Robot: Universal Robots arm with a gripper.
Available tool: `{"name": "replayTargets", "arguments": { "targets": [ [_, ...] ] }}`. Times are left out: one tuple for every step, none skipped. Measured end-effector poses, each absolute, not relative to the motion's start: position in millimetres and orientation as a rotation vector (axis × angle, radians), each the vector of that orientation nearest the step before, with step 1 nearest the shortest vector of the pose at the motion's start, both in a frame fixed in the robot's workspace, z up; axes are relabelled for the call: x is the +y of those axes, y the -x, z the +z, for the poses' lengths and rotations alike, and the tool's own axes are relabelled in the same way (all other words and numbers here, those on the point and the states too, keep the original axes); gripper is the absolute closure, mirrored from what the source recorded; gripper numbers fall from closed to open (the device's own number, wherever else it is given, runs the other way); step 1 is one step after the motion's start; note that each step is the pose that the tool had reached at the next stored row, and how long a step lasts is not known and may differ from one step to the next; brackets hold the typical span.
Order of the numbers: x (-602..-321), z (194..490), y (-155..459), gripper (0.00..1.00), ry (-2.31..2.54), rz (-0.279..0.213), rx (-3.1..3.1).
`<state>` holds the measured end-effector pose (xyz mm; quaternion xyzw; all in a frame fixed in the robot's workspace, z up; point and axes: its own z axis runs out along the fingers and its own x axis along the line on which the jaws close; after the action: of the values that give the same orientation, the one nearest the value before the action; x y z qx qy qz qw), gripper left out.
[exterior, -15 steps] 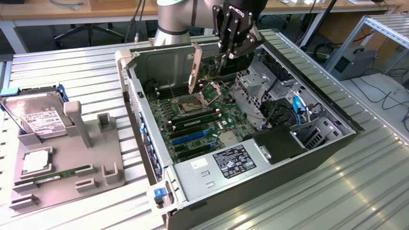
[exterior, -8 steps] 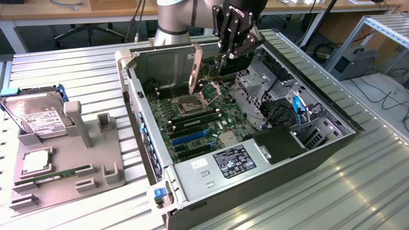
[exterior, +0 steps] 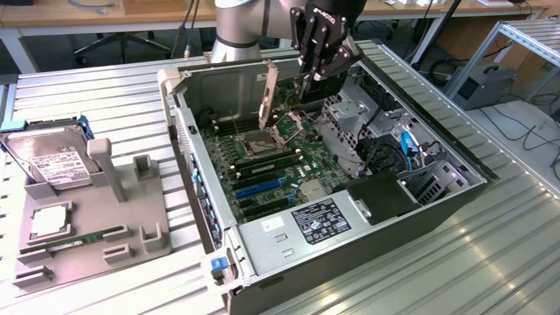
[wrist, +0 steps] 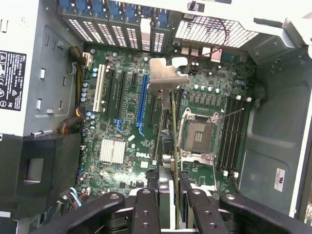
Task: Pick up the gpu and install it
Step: 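Insert the gpu into the slot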
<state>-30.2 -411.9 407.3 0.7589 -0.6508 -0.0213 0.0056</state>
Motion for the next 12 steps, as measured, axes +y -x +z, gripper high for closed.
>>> {"name": "replayTargets", "arguments": {
  "targets": [
    [-411.9, 407.3, 30.2, 0.73, -2.378, -0.067, -2.035],
    [-411.9, 407.3, 30.2, 0.73, -2.38, -0.067, -2.033],
    [-411.9, 407.3, 30.2, 0.73, -2.382, -0.067, -2.029],
    [-411.9, 407.3, 30.2, 0.73, -2.384, -0.067, -2.027],
    [-411.9, 407.2, 30.2, 0.73, -2.386, -0.067, -2.025],
    [-411.9, 407.2, 30.2, 0.73, -2.388, -0.067, -2.022],
    [-411.9, 407.2, 30.2, 0.73, -2.39, -0.067, -2.02],
    [-411.9, 407.2, 30.2, 0.73, -2.392, -0.067, -2.018],
    [-411.9, 407.2, 30.2, 0.73, -2.393, -0.067, -2.016],
    [-411.9, 407.2, 30.2, 0.73, -2.396, -0.067, -2.013],
    [-411.9, 407.2, 30.2, 0.73, -2.397, -0.067, -2.011],
    [-411.9, 407.2, 30.2, 0.73, -2.399, -0.067, -2.009]
  ]
}}
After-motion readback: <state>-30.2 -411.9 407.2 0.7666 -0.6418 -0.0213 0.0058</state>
